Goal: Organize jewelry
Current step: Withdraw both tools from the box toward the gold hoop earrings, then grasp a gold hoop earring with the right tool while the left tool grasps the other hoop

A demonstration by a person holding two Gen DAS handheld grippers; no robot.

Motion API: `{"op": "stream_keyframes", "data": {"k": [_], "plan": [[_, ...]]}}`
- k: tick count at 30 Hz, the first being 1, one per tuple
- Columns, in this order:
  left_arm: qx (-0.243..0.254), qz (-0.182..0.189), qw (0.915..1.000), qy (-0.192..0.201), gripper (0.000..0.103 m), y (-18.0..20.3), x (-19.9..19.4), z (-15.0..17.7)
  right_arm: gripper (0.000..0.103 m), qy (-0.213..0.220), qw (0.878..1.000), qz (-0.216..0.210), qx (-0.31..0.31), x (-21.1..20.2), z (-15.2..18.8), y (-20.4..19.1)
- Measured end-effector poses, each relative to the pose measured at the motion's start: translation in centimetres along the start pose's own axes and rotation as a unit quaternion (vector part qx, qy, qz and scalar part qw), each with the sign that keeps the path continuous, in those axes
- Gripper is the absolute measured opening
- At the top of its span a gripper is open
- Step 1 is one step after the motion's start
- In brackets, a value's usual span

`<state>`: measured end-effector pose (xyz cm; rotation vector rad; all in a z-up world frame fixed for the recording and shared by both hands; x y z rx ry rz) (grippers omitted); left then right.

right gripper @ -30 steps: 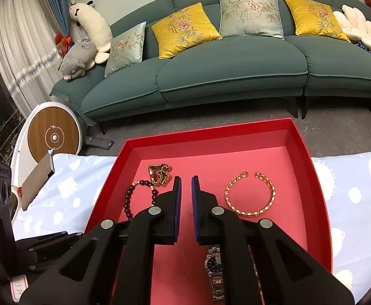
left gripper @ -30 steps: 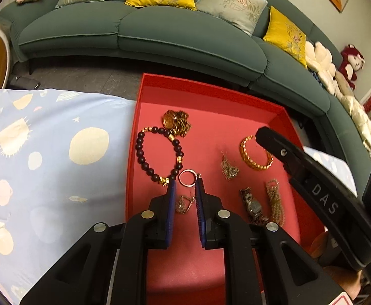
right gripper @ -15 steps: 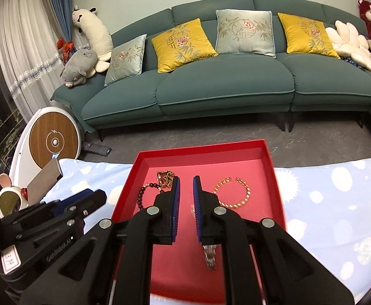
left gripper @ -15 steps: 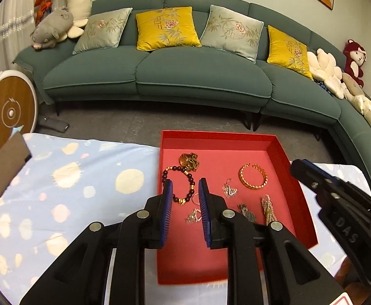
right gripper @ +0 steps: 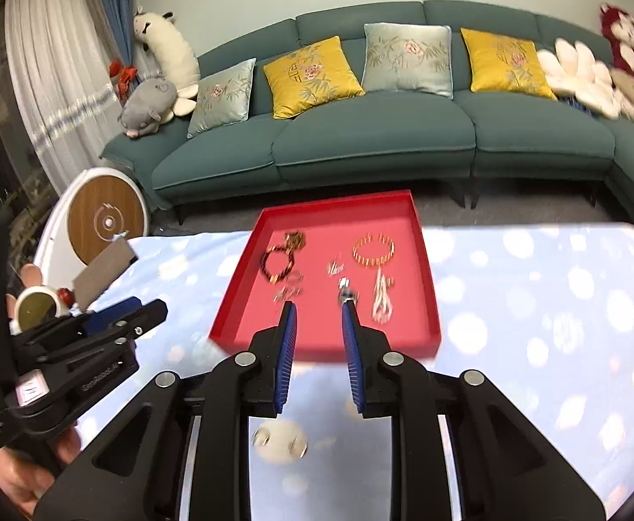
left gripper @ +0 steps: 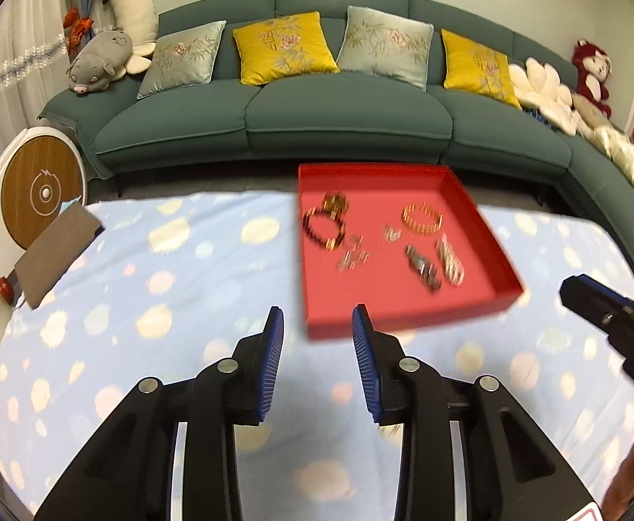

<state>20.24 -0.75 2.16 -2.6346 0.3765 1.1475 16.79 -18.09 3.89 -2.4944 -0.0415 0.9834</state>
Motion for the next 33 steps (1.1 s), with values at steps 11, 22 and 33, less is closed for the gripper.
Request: {"op": "stream_keyframes", "data": {"k": [11, 22, 33], "plan": [[0.018, 0.003, 0.9994, -0.029, 0.060, 1.7, 0.1, 7.1, 0.046, -0.080, 0.992, 0.059, -0.073, 4.2, 12.0, 0.0], [0.050, -0.009, 0.9964, -0.068, 0.060, 1.0, 3.5, 9.6, 0.046, -0.083, 0.989, 0.081, -0.095, 7.8, 13.0, 0.9], [0.030, 0.018, 0.9956, -0.087, 0.060, 0.9, 4.8, 10.2, 0.031, -0.080, 0.984, 0.076, -0.136, 9.5, 12.9, -0.9]]}}
Point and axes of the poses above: each gripper's, at about its wrist camera, not at the fingertips, and x roughly the way its jaws point, y to its right, z to its underside, the point moved 7 cm from there along x, roughly the way its jaws point, and after that the axes turned 9 degrees about x, right-handed, at the moved point
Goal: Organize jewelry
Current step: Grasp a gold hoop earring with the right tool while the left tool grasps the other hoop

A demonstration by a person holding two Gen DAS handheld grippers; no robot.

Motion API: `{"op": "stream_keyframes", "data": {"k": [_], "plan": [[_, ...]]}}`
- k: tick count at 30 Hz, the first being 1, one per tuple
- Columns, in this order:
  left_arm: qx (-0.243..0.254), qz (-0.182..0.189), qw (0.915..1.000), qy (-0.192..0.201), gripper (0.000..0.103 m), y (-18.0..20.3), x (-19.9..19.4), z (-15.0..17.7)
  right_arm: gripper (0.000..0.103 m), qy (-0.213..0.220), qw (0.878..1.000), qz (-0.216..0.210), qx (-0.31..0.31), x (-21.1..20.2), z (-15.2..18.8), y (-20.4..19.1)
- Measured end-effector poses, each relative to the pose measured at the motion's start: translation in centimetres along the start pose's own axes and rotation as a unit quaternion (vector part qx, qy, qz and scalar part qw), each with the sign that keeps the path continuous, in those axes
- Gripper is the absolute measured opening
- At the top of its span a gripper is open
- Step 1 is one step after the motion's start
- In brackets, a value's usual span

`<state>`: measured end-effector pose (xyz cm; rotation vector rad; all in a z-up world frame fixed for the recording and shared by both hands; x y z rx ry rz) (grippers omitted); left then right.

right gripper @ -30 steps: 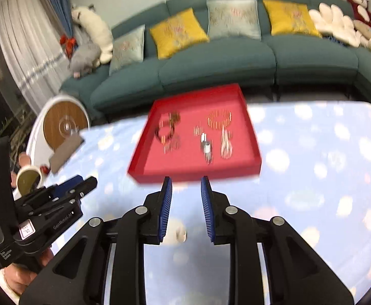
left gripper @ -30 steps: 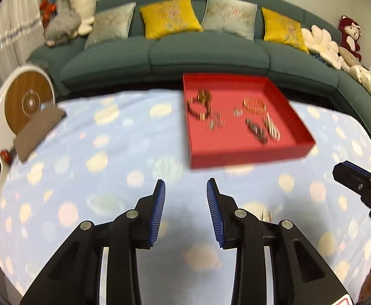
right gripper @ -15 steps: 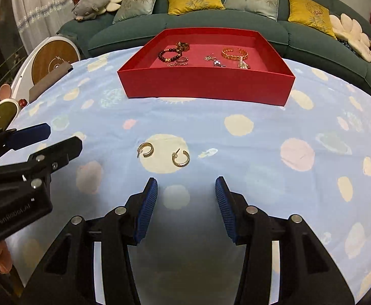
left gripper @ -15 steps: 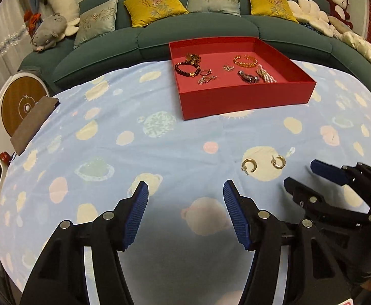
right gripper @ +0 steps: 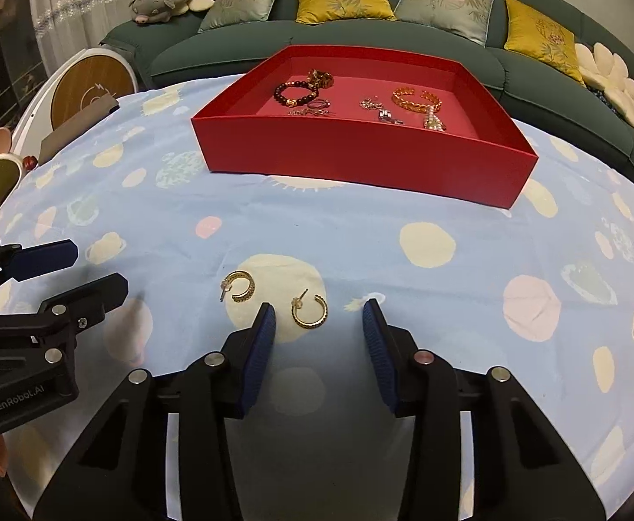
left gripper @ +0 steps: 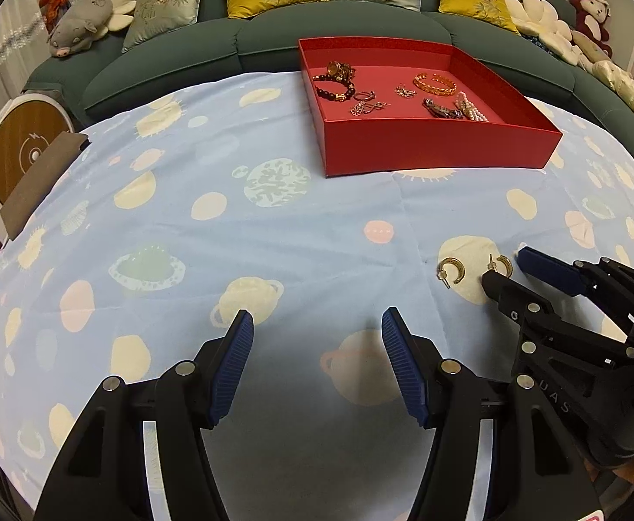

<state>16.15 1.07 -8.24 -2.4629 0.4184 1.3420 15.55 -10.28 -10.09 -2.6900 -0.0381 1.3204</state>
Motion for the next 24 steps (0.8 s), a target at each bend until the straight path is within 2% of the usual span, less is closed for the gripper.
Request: {"op": "stream_keyframes", "data": {"k": [5, 14, 21, 24], "plan": [[-0.007, 0.022, 0.9997, 0.006, 0.060, 0.9, 0.1, -0.5, 0.016, -0.004, 1.000, -0.008, -0.003, -0.1, 0.0, -0.2], [-0.002, 0.050, 0.9984, 0.024, 0.059, 3.5, 0.6, -2.0, 0.016, -0.009, 0.999, -0.025, 0.029, -1.6, 0.3, 1.6], [0.012, 0.050, 0.9985, 0.017, 0.060, 5.8, 2.4, -2.4, 0.016, -0.003, 0.999, -0.025, 0.040, -3.3, 1.0, 3.6], [0.026, 0.035, 0.9988, 0.024, 0.059, 6.4, 2.6, -2.4, 0.016, -0.004, 0.999, -0.023, 0.047, -3.5, 1.3, 4.7]]}}
Point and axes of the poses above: each gripper's, at about its wrist camera, not at the fingertips, and x roughly the way its jaws point, y to its right, z to its underside, the point moved 7 cm from there along x, roughly the way its jaws point, and after that the axes turned 9 degrees about x, right-handed, at the moved point
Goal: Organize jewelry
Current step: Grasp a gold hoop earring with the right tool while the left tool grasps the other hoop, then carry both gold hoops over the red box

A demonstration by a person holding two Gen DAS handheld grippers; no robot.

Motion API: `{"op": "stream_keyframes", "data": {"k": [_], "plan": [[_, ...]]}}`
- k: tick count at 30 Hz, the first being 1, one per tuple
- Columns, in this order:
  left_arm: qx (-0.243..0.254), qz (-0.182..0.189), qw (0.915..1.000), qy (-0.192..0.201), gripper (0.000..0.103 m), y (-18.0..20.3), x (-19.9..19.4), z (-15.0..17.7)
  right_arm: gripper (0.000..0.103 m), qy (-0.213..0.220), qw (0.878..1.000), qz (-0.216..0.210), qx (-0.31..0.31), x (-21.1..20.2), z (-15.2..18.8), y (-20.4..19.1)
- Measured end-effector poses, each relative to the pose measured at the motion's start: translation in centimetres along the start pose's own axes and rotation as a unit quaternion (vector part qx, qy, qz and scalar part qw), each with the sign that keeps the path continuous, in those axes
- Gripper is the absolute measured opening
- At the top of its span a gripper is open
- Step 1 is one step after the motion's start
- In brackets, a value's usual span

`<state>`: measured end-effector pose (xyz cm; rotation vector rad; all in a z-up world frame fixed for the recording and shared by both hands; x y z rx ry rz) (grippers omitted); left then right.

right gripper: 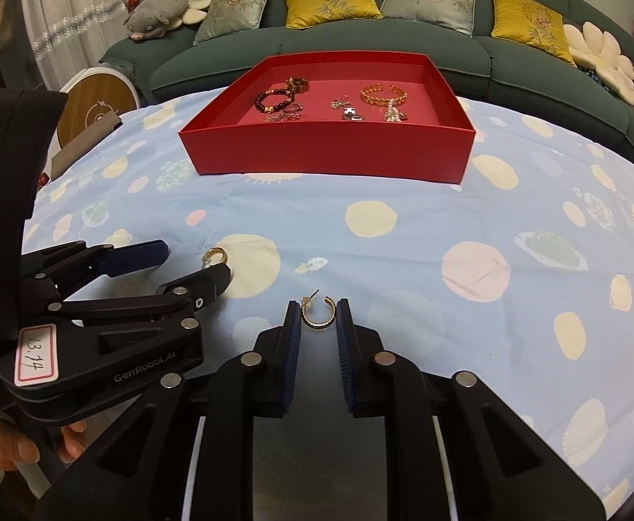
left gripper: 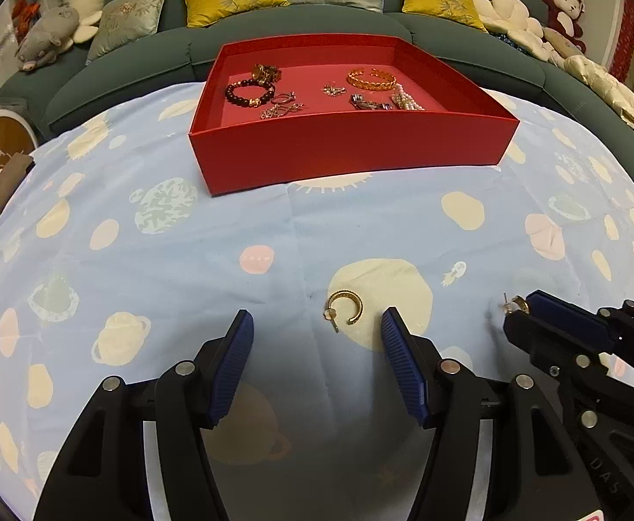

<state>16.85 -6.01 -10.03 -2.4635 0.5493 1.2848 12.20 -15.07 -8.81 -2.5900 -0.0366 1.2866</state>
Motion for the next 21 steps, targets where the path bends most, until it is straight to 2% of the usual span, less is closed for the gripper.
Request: {"op": "stream_keyframes", "data": {"k": [2, 16, 18, 21], "plan": [[0.003, -0.004, 1.0000, 0.005, 0.057, 0.1, 0.0, -0.1, 0.016, 0.000, 1.000, 0.002, 0.004, -0.1, 0.2, 0.6], [0.031, -0.014, 0.9987, 0.039, 0.015, 1.9, 0.0, -0.7, 0.016, -0.003, 1.000, 0.000, 0.020, -0.8, 0.6, 1.9], [0.026, -0.007, 0.9990, 0.037, 0.015, 1.8, 0.0, -0.7, 0.016, -0.002, 1.000, 0.000, 0.020, -0.8, 0.5, 1.9], [0.004, 0.022, 0.9993, 0.029, 0.015, 1.4, -0.2, -0.5, 0.016, 0.000, 1.000, -0.001, 0.021, -1.0, 0.4, 2.0]]}}
Point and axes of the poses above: each gripper's, at about its wrist camera, not at the fingertips, and x roughly the way its jaws point, y to its right, z to its underside, the point moved 7 cm from there along x, roughly the way its jaws point, and after that the axes turned 9 degrees about x, right-handed, at the moved point
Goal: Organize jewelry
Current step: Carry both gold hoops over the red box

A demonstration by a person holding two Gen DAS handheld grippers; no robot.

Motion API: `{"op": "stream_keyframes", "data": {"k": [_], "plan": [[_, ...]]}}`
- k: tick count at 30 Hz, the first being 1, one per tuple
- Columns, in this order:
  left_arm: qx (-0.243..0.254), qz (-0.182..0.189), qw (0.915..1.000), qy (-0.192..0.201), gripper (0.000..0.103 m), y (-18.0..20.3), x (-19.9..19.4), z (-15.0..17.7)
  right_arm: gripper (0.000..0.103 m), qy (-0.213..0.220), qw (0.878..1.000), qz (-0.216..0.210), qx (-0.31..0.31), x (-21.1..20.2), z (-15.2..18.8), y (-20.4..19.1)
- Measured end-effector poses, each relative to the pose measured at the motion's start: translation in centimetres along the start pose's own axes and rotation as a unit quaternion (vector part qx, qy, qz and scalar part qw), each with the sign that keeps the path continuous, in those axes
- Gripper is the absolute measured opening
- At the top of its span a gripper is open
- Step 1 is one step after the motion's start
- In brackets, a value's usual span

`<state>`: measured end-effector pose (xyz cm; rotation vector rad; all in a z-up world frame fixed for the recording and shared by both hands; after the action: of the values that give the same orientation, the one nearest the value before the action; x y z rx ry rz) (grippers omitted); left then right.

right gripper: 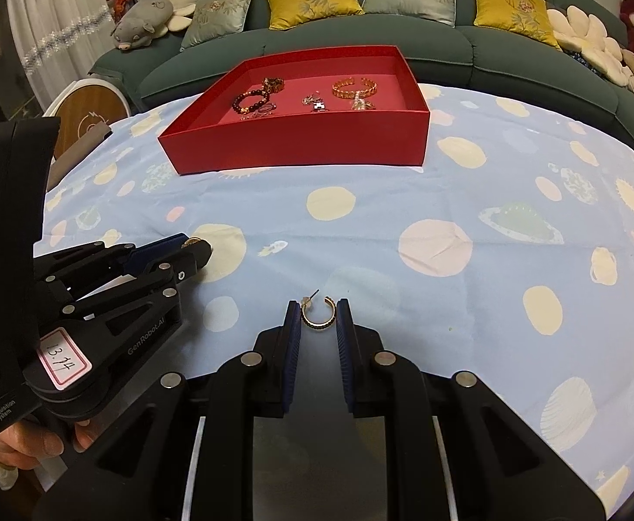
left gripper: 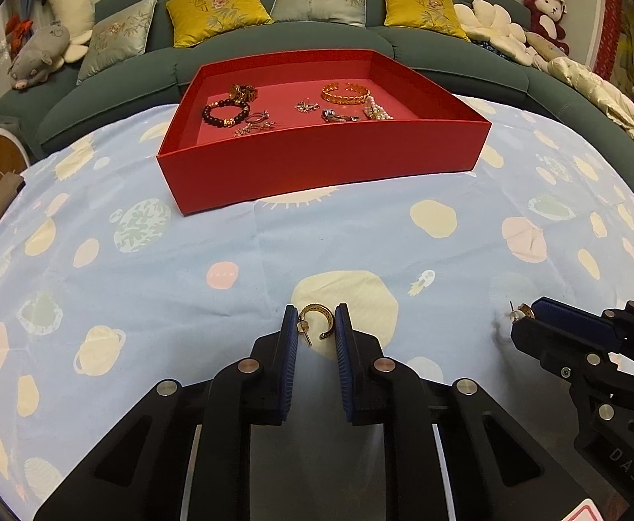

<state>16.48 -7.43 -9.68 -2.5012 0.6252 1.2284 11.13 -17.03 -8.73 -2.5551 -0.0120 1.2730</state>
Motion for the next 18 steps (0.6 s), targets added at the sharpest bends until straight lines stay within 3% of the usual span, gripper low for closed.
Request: {"op": "stream_keyframes", "data": {"k": [5, 12, 18], "plan": [[-0.040, 0.053, 0.9977, -0.009, 0.014, -0.8, -0.8, 0.6, 0.016, 0.006, 1.000, -0.004, 0.002, -0.5, -0.4, 0.0], [-0.039, 0.065, 0.9971, 0.007, 0.014, -1.3, -3.1, 0.6, 0.016, 0.016, 1.000, -0.011, 0.002, -1.3, -1.0, -0.5], [-0.038, 0.062, 0.9966, 0.037, 0.014, -1.8, -5.6, -1.3, 0.016, 0.039, 0.999, -0.019, 0.007, -2.6, -2.7, -1.1]]}}
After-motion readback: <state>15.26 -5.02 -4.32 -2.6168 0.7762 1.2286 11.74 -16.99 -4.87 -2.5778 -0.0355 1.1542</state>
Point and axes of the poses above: each gripper's, at about its wrist camera, not at the fingertips, and x roughly the way its jaws point, y to its right, z to its underside, the point moved 7 cm from there along x, roughly the way its jaws point, and after that the axes turned 9 degrees about x, right-handed, at the moved point
